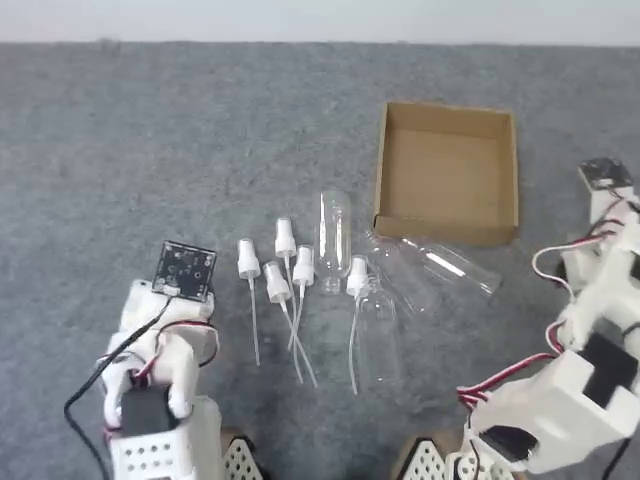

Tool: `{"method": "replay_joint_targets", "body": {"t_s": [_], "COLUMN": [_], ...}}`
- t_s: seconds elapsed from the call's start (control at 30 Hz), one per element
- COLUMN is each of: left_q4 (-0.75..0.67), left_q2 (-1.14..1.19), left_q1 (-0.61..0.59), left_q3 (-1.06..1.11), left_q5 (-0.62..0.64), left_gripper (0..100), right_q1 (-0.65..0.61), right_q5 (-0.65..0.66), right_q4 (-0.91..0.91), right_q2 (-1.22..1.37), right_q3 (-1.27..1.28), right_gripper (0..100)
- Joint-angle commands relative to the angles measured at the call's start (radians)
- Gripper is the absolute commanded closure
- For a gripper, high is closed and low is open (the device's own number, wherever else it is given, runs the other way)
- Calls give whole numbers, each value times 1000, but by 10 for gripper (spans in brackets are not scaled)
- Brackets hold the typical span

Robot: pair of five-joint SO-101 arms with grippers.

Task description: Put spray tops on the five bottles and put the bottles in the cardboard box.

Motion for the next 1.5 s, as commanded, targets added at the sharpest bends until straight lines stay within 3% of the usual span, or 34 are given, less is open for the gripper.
{"method": "replay_joint_targets", "body": {"t_s": [0.0, 0.1, 0.27, 0.43, 0.6, 0.8, 1.1, 1.47], "left_q4": [41, 69, 126, -21, -160, -249, -318, -273], "left_q2": [192, 468, 924, 1234, 1456, 1594, 1723, 1784], "left_q1": [-3, 5, 117, 203, 210, 212, 212, 213], "left_q3": [-292, -470, -673, -743, -759, -785, -802, -858], "left_q5": [-41, -28, 97, 259, 348, 423, 428, 387], "left_gripper": [899, 898, 898, 885, 834, 835, 837, 987], "right_q1": [73, 73, 67, 68, 76, 70, 71, 74], "right_q5": [57, 77, 71, 69, 69, 69, 69, 74], "right_q4": [-5, -13, -65, -111, -113, -113, -113, -111], "right_q2": [15, -13, -148, -232, -236, -236, -236, -236], "right_q3": [31, 75, 189, 284, 298, 298, 299, 299], "right_gripper": [992, 992, 992, 992, 992, 992, 992, 992]}}
